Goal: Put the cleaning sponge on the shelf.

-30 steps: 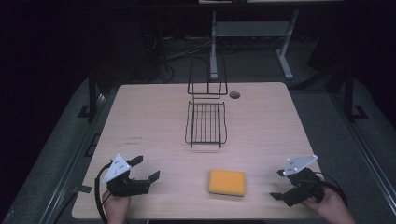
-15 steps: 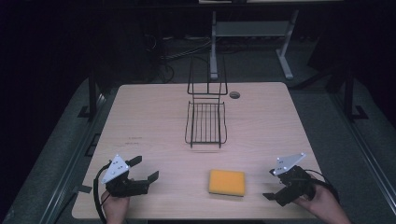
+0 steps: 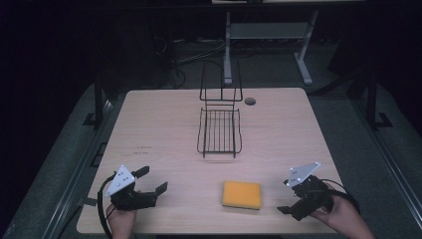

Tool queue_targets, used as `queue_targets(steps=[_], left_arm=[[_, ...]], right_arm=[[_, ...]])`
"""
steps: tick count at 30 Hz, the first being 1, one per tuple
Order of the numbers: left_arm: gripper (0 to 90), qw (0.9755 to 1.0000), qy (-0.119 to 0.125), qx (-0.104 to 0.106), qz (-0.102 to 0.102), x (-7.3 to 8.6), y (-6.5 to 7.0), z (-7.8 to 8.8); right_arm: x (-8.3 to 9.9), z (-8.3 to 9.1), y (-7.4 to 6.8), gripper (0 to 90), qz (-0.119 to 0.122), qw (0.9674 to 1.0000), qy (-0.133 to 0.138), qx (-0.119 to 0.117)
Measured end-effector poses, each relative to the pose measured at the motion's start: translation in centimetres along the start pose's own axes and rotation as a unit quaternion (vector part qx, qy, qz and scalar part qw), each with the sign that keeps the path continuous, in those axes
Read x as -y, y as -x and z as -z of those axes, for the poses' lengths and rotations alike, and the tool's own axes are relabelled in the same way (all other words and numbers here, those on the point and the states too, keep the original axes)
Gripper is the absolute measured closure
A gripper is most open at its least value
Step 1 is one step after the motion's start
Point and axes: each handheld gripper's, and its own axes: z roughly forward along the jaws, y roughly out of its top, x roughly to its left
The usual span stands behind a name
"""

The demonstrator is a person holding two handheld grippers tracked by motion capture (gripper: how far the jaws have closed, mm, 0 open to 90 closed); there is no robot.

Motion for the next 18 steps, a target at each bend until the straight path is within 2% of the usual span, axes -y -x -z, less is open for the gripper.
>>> queue_targets(steps=[18], left_arm=[[12.8, 1.0, -0.005, 0.001, -0.007, 0.0, 0.2, -0.2]], right_arm=[[-2.2, -1.0, -0.3, 15.0, 0.027, 0.9995, -0.009, -0.015]])
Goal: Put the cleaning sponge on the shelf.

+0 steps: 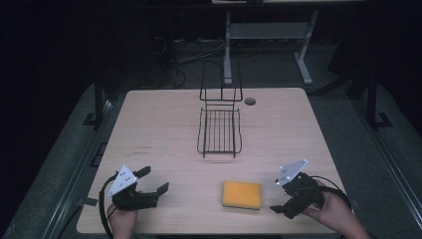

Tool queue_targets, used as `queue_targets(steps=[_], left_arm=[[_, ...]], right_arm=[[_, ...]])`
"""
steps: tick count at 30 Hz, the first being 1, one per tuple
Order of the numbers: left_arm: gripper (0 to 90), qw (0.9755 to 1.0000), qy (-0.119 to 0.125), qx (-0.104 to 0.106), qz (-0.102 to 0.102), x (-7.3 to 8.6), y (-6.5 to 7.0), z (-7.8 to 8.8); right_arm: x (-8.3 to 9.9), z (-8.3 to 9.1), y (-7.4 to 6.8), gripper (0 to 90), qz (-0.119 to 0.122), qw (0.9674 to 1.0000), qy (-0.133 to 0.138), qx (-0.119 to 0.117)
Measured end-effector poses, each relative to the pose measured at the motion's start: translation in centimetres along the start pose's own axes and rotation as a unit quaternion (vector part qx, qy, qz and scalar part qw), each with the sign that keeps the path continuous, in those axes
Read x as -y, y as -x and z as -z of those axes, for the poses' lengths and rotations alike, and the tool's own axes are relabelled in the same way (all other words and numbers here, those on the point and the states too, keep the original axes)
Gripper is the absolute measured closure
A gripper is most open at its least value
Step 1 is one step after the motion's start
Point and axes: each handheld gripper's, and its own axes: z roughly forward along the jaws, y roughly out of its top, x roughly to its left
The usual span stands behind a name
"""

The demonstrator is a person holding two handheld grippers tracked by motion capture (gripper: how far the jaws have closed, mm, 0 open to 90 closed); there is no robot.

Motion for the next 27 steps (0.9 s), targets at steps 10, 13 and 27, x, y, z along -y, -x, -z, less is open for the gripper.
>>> queue_targets(steps=[10, 13, 27], left_arm=[[12.8, 1.0, -0.001, -0.003, 0.001, 0.0, 0.0, 0.1], [12.8, 1.0, 0.0, -0.004, 0.001, 0.0, -0.1, 0.1], [12.8, 1.0, 0.001, -0.003, -0.001, 0.0, -0.1, 0.1]], right_arm=[[-1.2, -0.5, -0.1, 15.0, 0.012, 0.9998, -0.011, -0.008], [-1.4, -0.6, 0.0, 15.0, 0.015, 0.9998, -0.011, -0.008], [-2.5, -1.5, -0.3, 15.0, 0.028, 0.9992, -0.023, -0.015]])
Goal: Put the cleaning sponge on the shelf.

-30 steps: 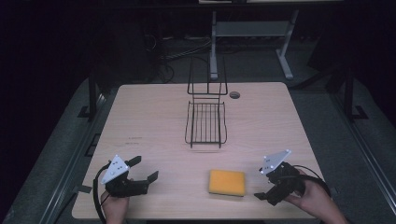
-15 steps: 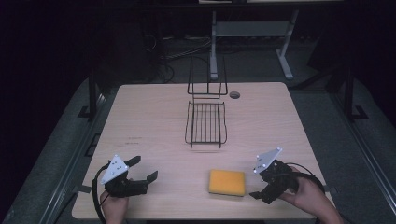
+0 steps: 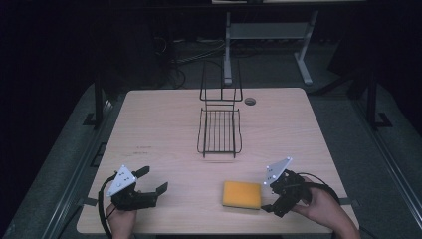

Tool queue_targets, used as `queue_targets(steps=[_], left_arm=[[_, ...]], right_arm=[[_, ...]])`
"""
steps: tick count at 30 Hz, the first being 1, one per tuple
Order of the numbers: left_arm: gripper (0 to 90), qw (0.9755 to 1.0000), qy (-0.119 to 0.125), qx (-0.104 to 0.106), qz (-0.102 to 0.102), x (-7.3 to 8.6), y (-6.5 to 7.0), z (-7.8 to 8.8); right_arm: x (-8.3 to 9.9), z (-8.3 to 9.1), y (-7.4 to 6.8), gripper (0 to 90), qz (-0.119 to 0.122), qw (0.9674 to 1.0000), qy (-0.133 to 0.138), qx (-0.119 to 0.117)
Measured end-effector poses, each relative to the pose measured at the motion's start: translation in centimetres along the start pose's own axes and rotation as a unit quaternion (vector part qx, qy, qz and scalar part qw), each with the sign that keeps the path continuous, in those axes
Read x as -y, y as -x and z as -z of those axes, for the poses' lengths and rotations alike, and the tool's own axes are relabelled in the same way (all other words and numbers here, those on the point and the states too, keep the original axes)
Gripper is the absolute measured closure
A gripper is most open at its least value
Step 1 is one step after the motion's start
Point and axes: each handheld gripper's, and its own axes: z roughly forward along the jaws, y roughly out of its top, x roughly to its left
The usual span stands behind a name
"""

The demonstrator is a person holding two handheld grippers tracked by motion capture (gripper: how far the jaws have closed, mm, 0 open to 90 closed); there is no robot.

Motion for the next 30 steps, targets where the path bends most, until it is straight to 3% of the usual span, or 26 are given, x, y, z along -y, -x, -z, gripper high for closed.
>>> queue_targets(steps=[30], left_arm=[[12.8, 1.0, 0.001, -0.002, -0.002, 0.0, -0.1, 0.2]], right_arm=[[-2.2, -1.4, -0.2, 14.5, 0.02, 0.9994, -0.024, -0.018]])
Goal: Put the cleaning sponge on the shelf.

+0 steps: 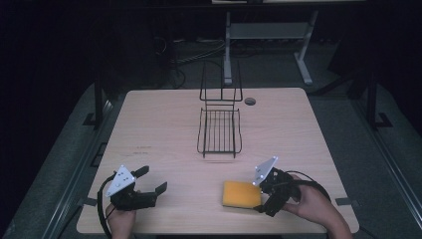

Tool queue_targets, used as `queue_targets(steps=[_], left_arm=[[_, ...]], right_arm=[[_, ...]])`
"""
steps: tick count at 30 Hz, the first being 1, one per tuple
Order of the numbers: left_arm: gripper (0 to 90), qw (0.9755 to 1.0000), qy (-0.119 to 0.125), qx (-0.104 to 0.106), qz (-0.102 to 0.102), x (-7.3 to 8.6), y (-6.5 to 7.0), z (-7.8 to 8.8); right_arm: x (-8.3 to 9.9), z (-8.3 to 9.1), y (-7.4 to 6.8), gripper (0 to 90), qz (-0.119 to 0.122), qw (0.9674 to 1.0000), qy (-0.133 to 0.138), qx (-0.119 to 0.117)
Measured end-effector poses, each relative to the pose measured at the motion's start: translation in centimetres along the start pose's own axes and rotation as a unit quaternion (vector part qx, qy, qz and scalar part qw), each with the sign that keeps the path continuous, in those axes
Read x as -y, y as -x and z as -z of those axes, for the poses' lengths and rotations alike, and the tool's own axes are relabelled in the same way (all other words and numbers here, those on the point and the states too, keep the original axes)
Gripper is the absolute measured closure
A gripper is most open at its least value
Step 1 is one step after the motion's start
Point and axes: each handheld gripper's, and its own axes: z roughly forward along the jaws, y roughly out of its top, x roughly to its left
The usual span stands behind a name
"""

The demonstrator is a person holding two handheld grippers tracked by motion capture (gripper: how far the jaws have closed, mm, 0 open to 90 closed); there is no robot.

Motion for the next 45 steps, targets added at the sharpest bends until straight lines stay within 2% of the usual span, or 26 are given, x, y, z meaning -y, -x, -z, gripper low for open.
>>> queue_targets(steps=[23, 45], left_arm=[[12.8, 1.0, 0.002, 0.0, 0.001, 0.0, -0.1, 0.1], [12.8, 1.0, 0.005, 0.001, 0.004, 0.0, -0.1, 0.2]], right_arm=[[-3.2, -1.7, 0.3, 14.2, 0.028, 0.9992, -0.026, -0.009], [-4.5, -3.1, 0.6, 13.7, 0.04, 0.9982, -0.042, -0.014]])
